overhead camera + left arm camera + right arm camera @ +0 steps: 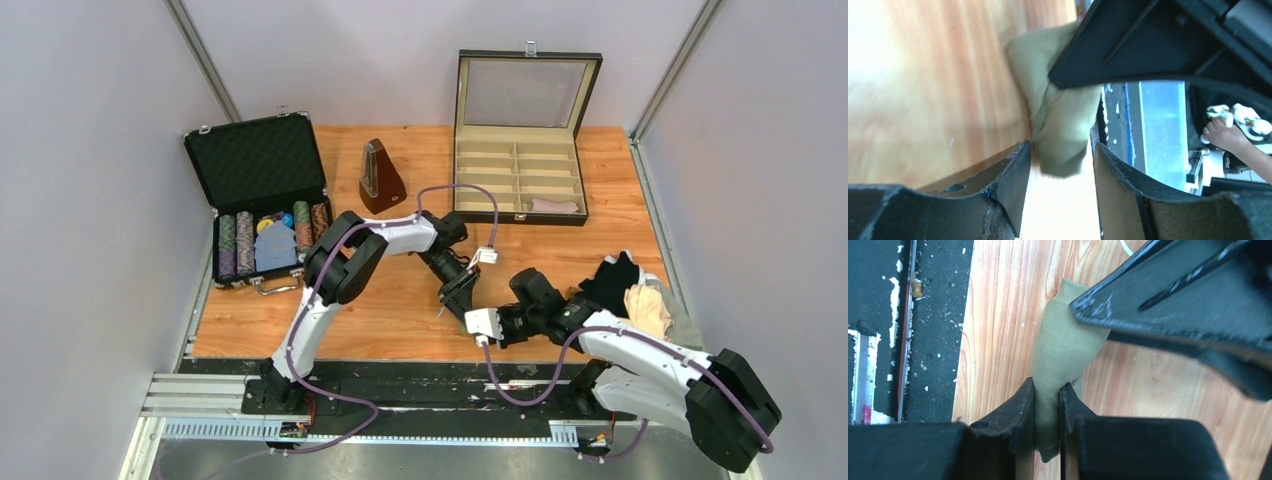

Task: Roll the underwear
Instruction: Roll the underwear to the center of the board.

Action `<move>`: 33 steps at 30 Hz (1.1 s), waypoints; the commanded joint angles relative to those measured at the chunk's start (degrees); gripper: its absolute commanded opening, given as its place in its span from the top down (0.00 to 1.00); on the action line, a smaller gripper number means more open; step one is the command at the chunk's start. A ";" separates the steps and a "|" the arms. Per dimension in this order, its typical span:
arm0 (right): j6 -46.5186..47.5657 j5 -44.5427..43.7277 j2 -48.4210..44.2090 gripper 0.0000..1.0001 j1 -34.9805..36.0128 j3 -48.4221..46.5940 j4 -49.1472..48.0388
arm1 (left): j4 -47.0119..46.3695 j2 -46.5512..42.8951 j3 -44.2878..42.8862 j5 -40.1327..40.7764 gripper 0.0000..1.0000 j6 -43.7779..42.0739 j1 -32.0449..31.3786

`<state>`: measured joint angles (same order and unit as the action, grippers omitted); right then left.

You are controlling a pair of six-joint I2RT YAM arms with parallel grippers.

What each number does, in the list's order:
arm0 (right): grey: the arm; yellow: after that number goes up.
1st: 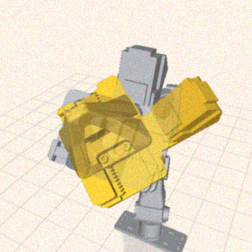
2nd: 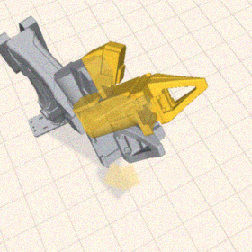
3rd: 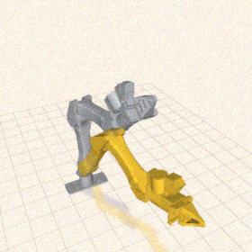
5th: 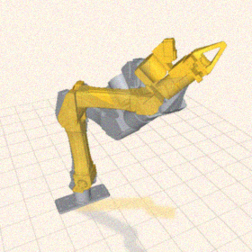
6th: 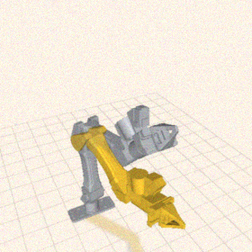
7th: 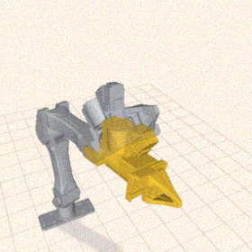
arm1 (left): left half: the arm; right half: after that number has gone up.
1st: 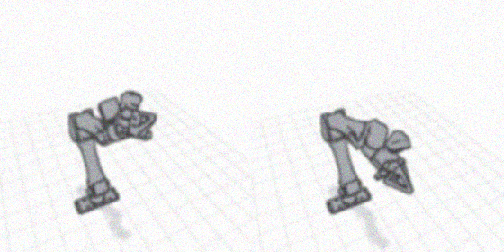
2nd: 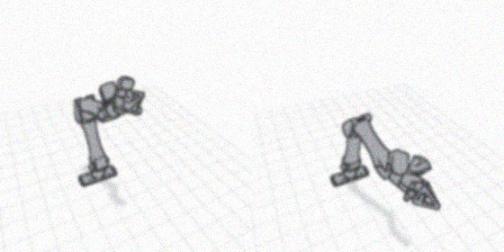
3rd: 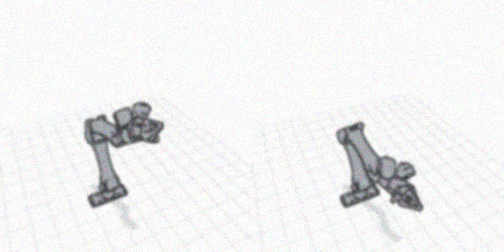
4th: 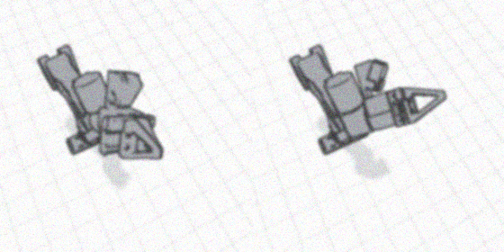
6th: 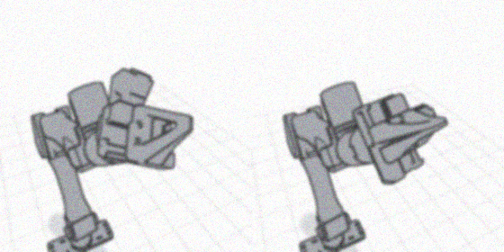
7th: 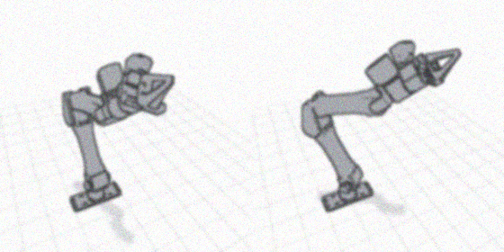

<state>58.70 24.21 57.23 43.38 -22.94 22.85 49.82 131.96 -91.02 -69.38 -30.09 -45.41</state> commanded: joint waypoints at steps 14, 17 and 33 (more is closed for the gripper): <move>-8.57 19.13 29.46 1.00 -19.87 -15.52 13.00 | -57.84 -44.62 44.20 36.34 0.33 -3.74 -1.74; -10.85 20.82 37.59 1.00 -21.86 -21.21 17.01 | -64.14 -46.35 48.24 37.30 0.31 -17.57 -5.02; -16.58 24.80 48.37 1.00 -27.24 -27.21 19.38 | -51.67 -30.11 37.12 27.55 0.33 -28.11 -7.84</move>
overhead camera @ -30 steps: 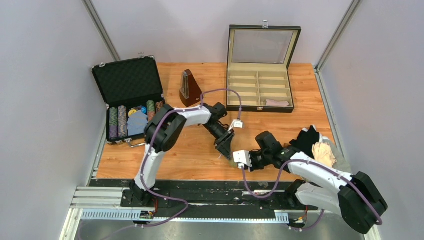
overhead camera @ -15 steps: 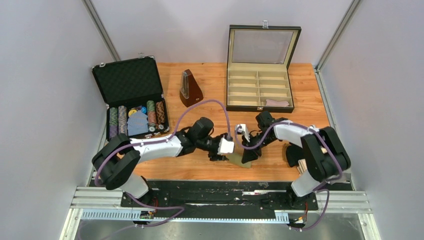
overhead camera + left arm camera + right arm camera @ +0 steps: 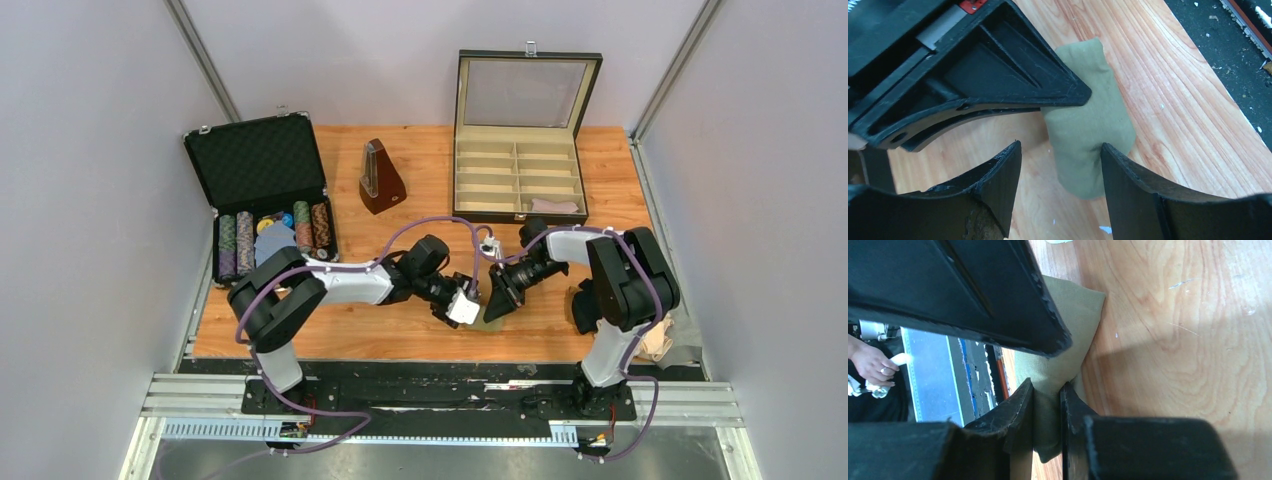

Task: Roll the underwear
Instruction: Roll the underwear to the center of the board.

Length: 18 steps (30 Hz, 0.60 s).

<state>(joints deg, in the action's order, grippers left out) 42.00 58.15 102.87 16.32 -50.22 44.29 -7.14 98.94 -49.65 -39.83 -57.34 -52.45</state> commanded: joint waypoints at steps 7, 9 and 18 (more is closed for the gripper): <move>-0.54 -8.78 4.80 0.99 -0.50 -1.76 -0.37 | 11.85 7.53 -7.34 1.79 0.40 0.15 -1.36; -0.64 -8.74 4.86 0.99 -0.55 -1.75 -0.44 | 12.63 9.31 -8.92 1.96 0.46 0.95 -1.42; -4.07 -9.20 6.37 0.79 -0.63 -4.54 -0.32 | 22.72 15.90 -14.39 0.90 0.75 -3.75 -2.21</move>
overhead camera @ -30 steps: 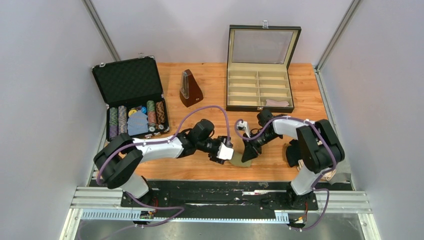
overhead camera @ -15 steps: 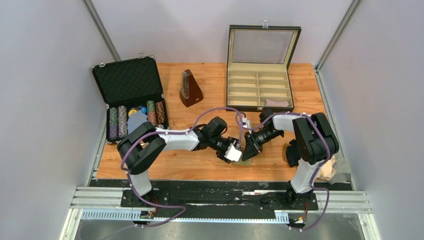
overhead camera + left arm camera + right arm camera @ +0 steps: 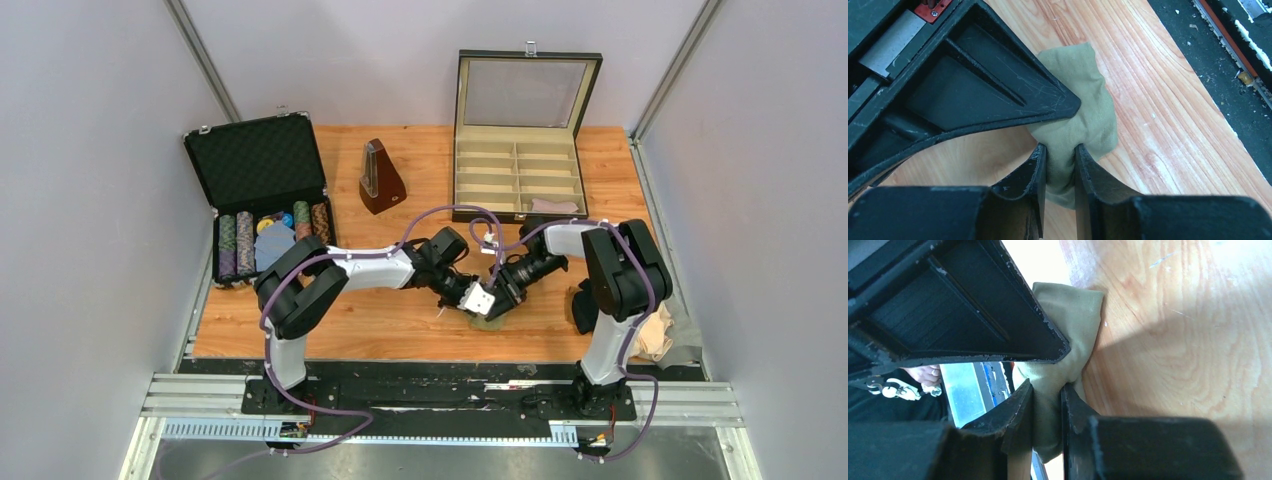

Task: Roll the underwear
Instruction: Roll the underwear to the center of the board.

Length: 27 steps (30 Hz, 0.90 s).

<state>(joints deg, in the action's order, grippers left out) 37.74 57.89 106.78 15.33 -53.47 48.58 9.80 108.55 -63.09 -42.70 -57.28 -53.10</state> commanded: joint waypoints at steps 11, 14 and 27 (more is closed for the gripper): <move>8.02 -16.15 -23.20 0.28 -6.05 0.05 -4.65 | 12.05 8.16 -1.81 4.30 0.77 -4.19 -1.57; 10.49 -17.70 -35.42 0.27 -9.67 6.87 -9.17 | 11.38 8.88 -2.45 4.37 0.77 -1.62 -1.54; 30.68 -19.06 -84.95 0.29 4.76 34.92 -13.00 | 17.25 13.98 -9.64 -1.18 0.75 16.13 -1.48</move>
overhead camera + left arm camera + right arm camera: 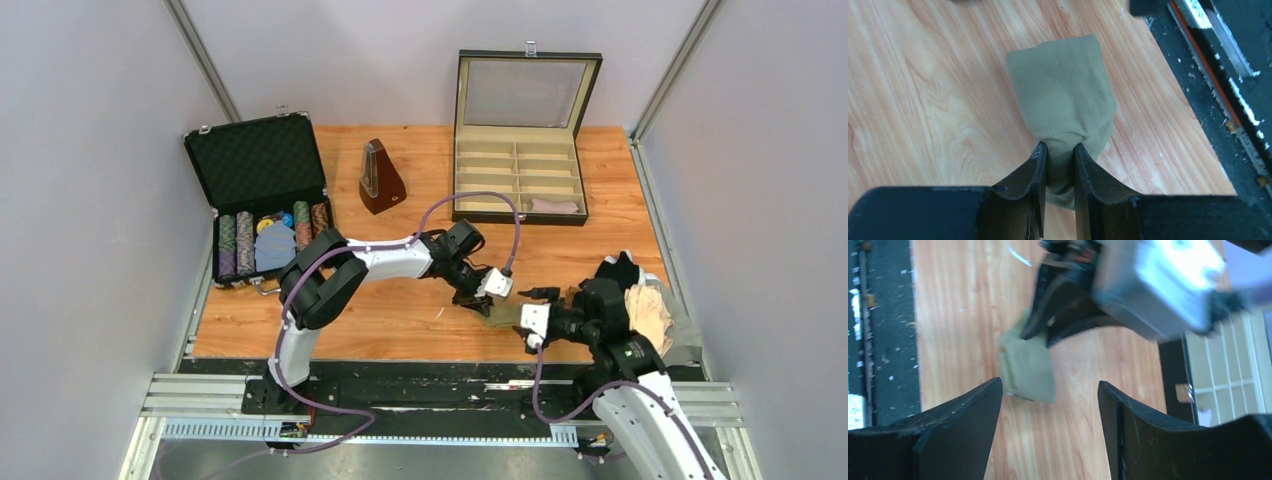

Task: Roll the underwear
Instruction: Roll the underwear to the center of the board, then pick up the underwear from the center of the board.

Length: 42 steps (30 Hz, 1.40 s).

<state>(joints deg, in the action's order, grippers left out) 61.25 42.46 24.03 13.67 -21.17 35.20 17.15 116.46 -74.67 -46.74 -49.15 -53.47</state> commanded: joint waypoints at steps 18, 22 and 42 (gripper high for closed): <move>12.34 -16.21 15.49 0.52 17.83 5.55 -11.14 | 10.78 11.84 -1.76 -2.81 0.74 21.00 0.91; 13.63 -17.58 15.93 0.52 18.60 7.33 -11.90 | 11.07 13.27 -3.05 -6.16 0.74 23.30 2.48; 9.81 -19.94 30.11 1.00 21.59 1.15 -14.08 | 4.12 5.78 -1.51 -15.57 0.37 39.50 11.31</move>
<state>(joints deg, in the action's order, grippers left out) 75.20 21.50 53.08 35.24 -15.07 11.88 20.32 125.58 -80.44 -65.63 -21.19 -45.58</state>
